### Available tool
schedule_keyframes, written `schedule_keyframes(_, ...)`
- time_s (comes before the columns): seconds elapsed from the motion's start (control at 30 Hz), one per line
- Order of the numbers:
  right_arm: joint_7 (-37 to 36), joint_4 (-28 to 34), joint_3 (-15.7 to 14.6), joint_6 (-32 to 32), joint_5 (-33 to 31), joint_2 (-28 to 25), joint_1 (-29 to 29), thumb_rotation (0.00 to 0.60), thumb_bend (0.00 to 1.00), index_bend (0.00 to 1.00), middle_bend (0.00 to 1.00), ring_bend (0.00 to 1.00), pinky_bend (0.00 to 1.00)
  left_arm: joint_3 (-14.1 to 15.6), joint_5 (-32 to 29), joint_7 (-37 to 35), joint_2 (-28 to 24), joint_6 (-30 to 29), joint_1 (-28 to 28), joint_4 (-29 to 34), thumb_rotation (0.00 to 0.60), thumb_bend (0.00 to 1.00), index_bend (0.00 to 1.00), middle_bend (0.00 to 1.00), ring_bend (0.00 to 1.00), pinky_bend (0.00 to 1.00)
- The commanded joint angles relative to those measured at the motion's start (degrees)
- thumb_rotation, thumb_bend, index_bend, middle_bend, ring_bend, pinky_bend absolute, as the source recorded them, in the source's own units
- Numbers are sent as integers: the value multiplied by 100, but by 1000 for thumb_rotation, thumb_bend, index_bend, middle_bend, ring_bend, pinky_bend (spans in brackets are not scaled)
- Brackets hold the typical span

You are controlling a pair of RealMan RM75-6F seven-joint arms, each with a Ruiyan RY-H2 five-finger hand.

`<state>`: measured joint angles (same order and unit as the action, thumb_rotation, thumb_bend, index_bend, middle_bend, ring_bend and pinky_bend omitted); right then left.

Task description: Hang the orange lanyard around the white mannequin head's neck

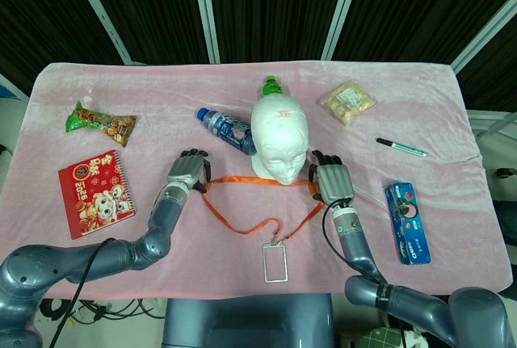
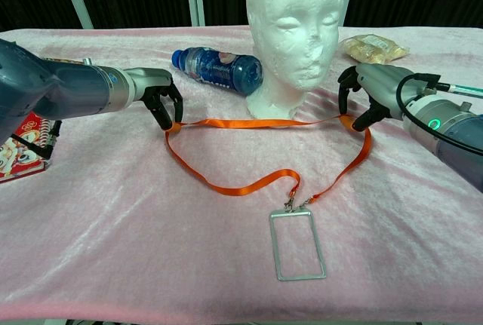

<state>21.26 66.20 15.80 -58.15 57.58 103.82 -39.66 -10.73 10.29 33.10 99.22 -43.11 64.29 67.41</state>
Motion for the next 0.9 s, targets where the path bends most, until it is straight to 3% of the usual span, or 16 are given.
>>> schedule_keyframes(0.03,-5,-8,-1,3,-1,1,2,600,332,743,160,225,187,65,-33,120,29,-35,21,-36,600,444,614,179,0,0)
schedule_keyframes(0.27,-31,3,13,-2,7,-32,12,600,332,744,160,226,188,61,-5,243,105,-155,26,-80,600,454,617,181,0,0)
schedule_keyframes(0.5,-98,195,40,-25,37,-117,33,600,340,763,160,227,187,-266,116,-189,-119,88,-107,333,600,459,618,182,0,0)
schedule_keyframes(0.7,-143,555,75,-101,45,-238,77,600,340,766,160,227,187,-509,796,-799,-360,134,-356,853,600,458,618,181,0,0)
schedule_keyframes(0.9,-166,1161,71,-353,229,-548,191,600,341,767,160,227,188,-571,1562,-1268,-774,218,-633,1593,600,459,619,180,0,0)
